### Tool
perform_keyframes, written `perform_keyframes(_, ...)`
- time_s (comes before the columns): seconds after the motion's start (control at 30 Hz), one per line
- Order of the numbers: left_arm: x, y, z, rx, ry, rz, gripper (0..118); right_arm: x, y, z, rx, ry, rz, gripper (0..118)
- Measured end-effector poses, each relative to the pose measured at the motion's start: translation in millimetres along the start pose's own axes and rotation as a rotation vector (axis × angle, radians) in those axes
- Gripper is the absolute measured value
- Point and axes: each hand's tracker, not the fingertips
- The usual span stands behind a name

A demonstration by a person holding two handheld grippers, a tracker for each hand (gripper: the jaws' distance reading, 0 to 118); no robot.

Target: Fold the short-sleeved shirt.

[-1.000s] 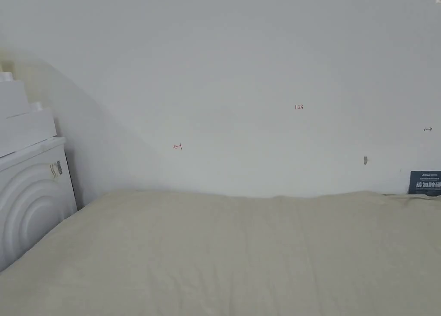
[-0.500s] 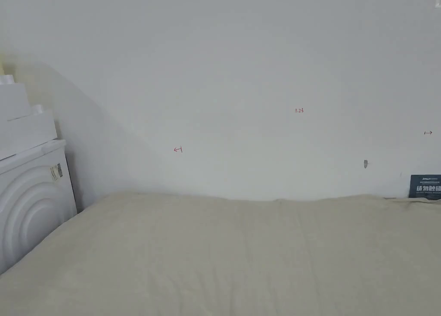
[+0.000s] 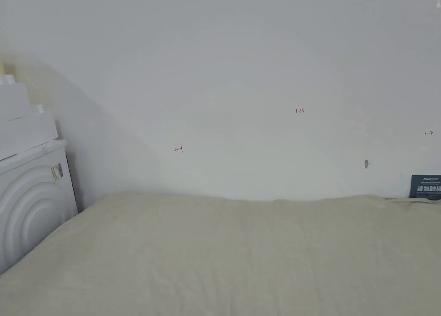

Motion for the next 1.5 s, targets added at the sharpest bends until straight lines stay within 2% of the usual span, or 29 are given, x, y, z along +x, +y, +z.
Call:
perform_keyframes(0.1, 0.3, 0.0, 0.3, 0.008, -0.002, 0.003, 118, 2.9, 0.3, -4.7, -0.011, -0.023, -0.031, 113)
perform_keyframes(0.17, 0.0, 0.7, -1.7, 0.002, -0.002, 0.003, 118, 2.9, -2.2, -5.0, 0.007, -0.088, -0.041, 113)
perform_keyframes(0.2, 0.0, 0.8, -2.4, 0.001, -0.002, 0.002, 118, 0.7, -5.2, -3.6, 0.033, -0.131, -0.015, 113)
perform_keyframes(0.27, -0.4, 1.8, -4.2, 0.000, 0.002, 0.001, 118, -1.2, -8.8, -4.1, 0.009, -0.157, 0.034, 113)
perform_keyframes(0.33, -0.1, 3.4, -7.1, -0.005, 0.009, 0.007, 118, 0.6, -12.6, -7.2, -0.012, -0.113, 0.051, 113)
perform_keyframes(0.43, 2.0, 6.2, -16.4, -0.016, 0.008, 0.008, 118, 12.8, -17.2, -16.1, -0.014, 0.045, 0.020, 113)
perform_keyframes(0.5, 4.1, 9.4, -23.0, -0.018, 0.003, -0.006, 118, 9.4, -15.8, -22.7, 0.005, -0.011, 0.046, 113)
perform_keyframes(0.53, 5.7, 10.8, -27.1, -0.007, 0.005, -0.011, 118, 6.1, -14.6, -23.9, 0.047, -0.038, 0.091, 113)
perform_keyframes(0.7, 11.8, 15.8, -41.6, -0.062, 0.023, -0.032, 118, -12.3, -2.9, -38.4, 0.029, -0.009, 0.195, 113)
perform_keyframes(0.77, 15.4, 11.1, -36.1, -0.042, 0.065, -0.038, 118, -17.9, -1.9, -34.8, 0.028, -0.025, 0.202, 113)
perform_keyframes(0.87, 18.0, 7.3, -29.5, -0.053, 0.050, -0.068, 118, -24.4, -2.4, -32.2, 0.026, -0.013, 0.226, 113)
perform_keyframes(1.2, 12.1, 14.1, -26.4, -0.059, 0.063, -0.016, 118, -20.3, -1.7, -32.8, 0.001, -0.022, 0.154, 113)
perform_keyframes(1.33, 10.0, 14.3, -25.0, -0.068, 0.073, -0.008, 118, -15.0, 0.2, -32.8, -0.010, -0.014, 0.097, 113)
perform_keyframes(1.43, 8.4, 13.3, -24.7, -0.072, 0.081, 0.000, 118, -14.7, -1.0, -33.2, -0.014, -0.021, 0.092, 113)
perform_keyframes(1.5, 8.4, 13.7, -24.0, -0.068, 0.100, -0.002, 118, -15.2, -1.3, -33.0, -0.015, -0.045, 0.121, 113)
